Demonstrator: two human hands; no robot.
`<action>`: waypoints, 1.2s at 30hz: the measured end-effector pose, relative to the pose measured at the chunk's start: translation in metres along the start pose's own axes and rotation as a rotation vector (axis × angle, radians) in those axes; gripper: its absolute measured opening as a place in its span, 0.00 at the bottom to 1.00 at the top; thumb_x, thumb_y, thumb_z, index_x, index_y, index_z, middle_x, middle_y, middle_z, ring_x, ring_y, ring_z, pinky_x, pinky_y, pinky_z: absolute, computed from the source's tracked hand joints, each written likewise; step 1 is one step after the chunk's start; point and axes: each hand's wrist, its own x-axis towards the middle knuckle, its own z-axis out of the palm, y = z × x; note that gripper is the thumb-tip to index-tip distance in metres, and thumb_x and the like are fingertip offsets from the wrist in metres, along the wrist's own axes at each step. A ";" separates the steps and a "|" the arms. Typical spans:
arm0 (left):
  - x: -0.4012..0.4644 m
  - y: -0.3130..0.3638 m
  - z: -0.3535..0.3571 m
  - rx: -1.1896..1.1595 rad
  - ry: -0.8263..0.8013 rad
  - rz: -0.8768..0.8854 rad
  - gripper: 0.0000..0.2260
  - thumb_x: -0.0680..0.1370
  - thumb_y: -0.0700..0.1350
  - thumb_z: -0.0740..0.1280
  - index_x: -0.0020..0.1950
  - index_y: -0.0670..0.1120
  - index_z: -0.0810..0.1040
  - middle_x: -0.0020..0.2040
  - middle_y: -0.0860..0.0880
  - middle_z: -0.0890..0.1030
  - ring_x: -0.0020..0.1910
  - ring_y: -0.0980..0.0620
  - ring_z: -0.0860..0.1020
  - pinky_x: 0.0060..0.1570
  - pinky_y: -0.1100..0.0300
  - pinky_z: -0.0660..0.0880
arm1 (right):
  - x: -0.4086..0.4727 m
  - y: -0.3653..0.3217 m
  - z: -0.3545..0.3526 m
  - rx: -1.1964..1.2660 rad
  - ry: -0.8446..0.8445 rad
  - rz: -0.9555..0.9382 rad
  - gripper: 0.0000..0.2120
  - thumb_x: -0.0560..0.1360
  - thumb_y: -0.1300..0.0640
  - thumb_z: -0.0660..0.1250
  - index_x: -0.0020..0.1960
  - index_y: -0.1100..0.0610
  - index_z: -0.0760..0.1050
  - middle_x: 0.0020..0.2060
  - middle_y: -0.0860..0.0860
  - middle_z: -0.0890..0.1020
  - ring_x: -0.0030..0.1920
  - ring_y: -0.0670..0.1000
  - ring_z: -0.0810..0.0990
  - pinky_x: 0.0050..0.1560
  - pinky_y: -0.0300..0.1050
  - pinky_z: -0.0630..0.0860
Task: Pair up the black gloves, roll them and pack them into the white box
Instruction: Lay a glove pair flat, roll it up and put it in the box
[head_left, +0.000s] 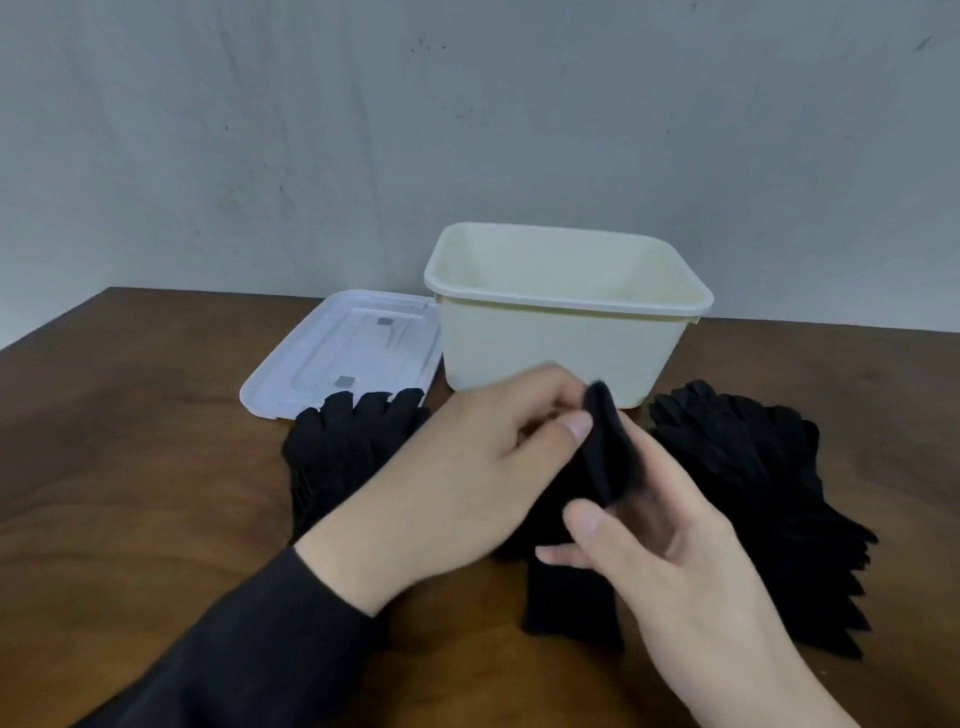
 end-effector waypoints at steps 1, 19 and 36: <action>-0.002 -0.001 0.001 0.001 -0.039 0.010 0.10 0.83 0.44 0.60 0.57 0.55 0.79 0.50 0.60 0.84 0.51 0.62 0.81 0.53 0.62 0.76 | 0.002 -0.004 0.000 -0.035 0.072 0.005 0.19 0.73 0.53 0.74 0.60 0.36 0.78 0.54 0.39 0.84 0.53 0.45 0.85 0.44 0.43 0.83; -0.008 -0.050 -0.016 0.512 0.102 -0.204 0.08 0.82 0.54 0.59 0.55 0.58 0.77 0.44 0.59 0.81 0.45 0.60 0.78 0.49 0.56 0.79 | 0.080 -0.070 -0.039 -0.732 0.241 -0.207 0.07 0.77 0.58 0.69 0.46 0.46 0.80 0.39 0.46 0.85 0.38 0.45 0.85 0.48 0.47 0.79; -0.015 -0.027 0.016 0.817 -0.437 0.031 0.16 0.84 0.53 0.58 0.72 0.57 0.71 0.65 0.59 0.72 0.61 0.58 0.73 0.63 0.63 0.68 | -0.019 0.067 -0.049 -1.010 -0.313 -0.217 0.16 0.77 0.39 0.62 0.61 0.42 0.79 0.69 0.33 0.71 0.73 0.31 0.60 0.73 0.32 0.60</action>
